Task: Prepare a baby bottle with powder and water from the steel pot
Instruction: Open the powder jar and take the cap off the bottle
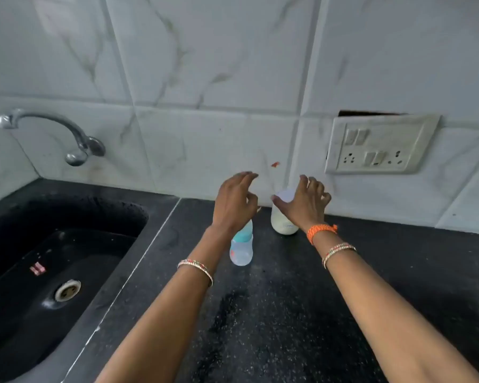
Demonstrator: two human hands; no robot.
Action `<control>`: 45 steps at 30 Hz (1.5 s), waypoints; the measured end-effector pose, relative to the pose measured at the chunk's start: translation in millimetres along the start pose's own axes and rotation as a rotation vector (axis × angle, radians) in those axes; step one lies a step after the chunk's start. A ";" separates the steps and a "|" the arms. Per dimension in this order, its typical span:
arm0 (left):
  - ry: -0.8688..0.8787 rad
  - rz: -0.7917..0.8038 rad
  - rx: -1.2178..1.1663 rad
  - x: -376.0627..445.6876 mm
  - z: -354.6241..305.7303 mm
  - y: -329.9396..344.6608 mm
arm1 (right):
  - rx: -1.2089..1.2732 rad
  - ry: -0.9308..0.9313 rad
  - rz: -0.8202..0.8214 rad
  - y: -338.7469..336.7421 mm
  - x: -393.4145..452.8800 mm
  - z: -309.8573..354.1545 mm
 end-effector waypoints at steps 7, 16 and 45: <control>0.021 0.002 0.000 34.9 21.3 13.9 | -0.113 0.081 0.355 32.5 48.8 -2.2; -0.007 0.028 -0.264 2.8 -13.2 7.2 | -0.044 -0.028 0.217 -13.5 15.7 6.0; -0.210 0.442 -0.583 -189.2 -19.2 84.0 | -0.071 -0.542 0.673 -17.7 -176.3 -9.5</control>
Point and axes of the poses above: each hand's wrist, its own x-axis towards the middle knuckle, its own y-axis out of the palm, z = x × y, the point moved 2 cm from there along x, towards the middle knuckle, and after that the axes turned 11 degrees about z, right-handed, at the moved point
